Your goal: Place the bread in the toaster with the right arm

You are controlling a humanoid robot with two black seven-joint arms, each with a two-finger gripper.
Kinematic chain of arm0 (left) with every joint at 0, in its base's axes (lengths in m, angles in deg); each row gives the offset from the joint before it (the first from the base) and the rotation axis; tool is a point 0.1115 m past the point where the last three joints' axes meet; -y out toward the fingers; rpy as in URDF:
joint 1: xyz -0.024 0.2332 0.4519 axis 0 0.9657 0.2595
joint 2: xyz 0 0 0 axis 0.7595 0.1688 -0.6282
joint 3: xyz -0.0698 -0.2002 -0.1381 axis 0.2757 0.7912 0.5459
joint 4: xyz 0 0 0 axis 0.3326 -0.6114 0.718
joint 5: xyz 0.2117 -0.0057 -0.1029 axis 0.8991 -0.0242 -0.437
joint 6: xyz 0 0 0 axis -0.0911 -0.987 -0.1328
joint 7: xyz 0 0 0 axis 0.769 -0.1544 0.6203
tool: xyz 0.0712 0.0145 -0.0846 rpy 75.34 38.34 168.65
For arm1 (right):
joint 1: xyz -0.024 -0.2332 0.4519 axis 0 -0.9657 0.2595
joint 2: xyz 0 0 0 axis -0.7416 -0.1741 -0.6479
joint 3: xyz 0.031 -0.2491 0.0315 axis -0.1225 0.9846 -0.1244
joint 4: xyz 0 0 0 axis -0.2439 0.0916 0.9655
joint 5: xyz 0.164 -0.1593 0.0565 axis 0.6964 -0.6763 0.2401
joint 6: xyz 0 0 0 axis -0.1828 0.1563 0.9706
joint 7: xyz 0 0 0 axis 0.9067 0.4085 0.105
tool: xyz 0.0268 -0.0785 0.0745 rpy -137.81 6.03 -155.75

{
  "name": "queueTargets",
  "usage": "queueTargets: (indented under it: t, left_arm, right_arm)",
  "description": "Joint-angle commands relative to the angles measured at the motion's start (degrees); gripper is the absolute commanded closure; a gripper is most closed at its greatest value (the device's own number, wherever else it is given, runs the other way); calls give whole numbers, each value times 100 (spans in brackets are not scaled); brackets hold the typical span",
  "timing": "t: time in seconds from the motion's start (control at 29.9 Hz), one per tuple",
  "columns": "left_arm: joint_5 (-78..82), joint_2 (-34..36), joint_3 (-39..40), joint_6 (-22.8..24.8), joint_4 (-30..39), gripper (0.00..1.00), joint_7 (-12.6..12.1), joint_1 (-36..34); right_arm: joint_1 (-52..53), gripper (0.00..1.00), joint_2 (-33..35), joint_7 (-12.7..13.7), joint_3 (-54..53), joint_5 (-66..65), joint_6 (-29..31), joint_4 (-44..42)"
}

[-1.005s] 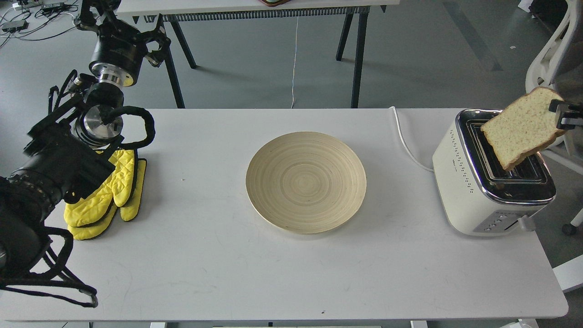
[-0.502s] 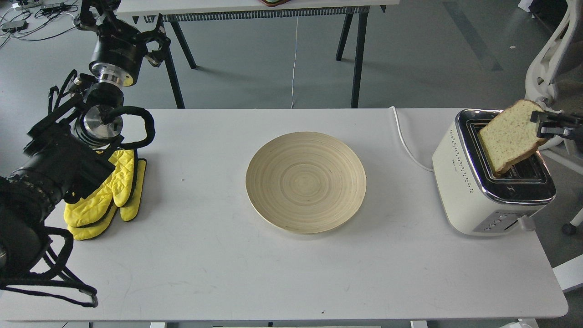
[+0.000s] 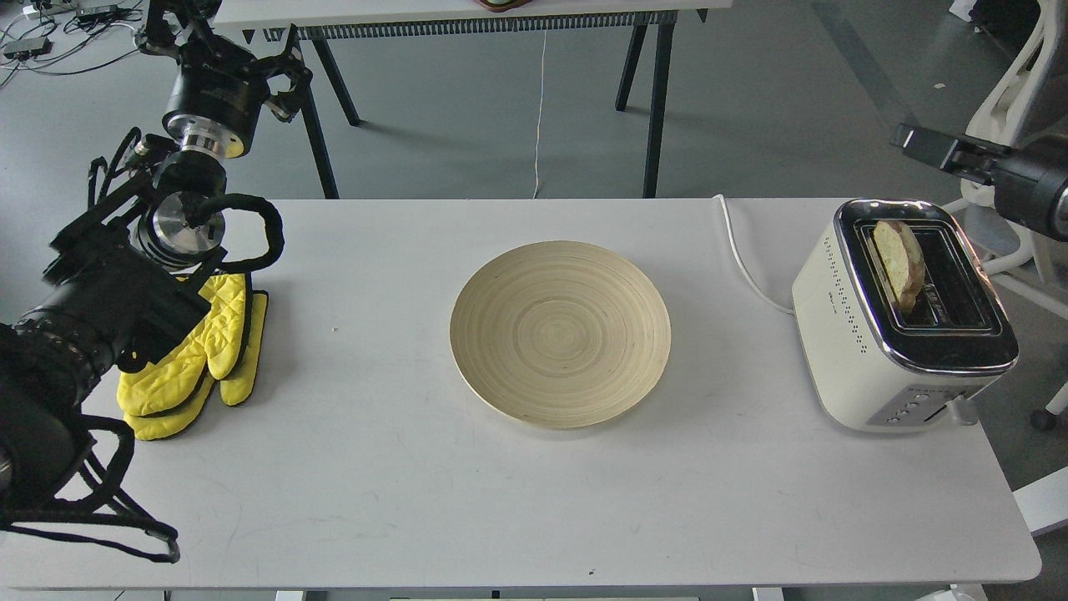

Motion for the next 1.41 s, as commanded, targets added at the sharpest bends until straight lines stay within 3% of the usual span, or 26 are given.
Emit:
queueTargets:
  t: [0.0, 0.17, 0.33, 0.57, 0.8, 1.37]
  left_arm:
    - [0, 0, 0, 0, 8, 0, -9, 4]
    - [0, 0, 0, 0, -1, 0, 0, 4]
    - [0, 0, 0, 0, -1, 0, -9, 4]
    - [0, 0, 0, 0, -1, 0, -9, 4]
    - [0, 0, 8, 0, 8, 0, -9, 4]
    - [0, 0, -44, 0, -1, 0, -18, -5]
  right_arm:
    - [-7, 1, -377, -2, -610, 1546, -61, -221]
    - [-7, 0, -1045, -54, -1076, 3086, -79, -827]
    - [-77, 1, -1765, -634, -1481, 4596, -70, -1749]
    - [-471, 1, -2925, -1109, -2410, 6119, -9, -2910]
    - [-1210, 1, -3524, -969, -3967, 6217, 623, -3237]
    - [-1448, 1, -4061, -960, -4267, 6226, 1345, -3817]
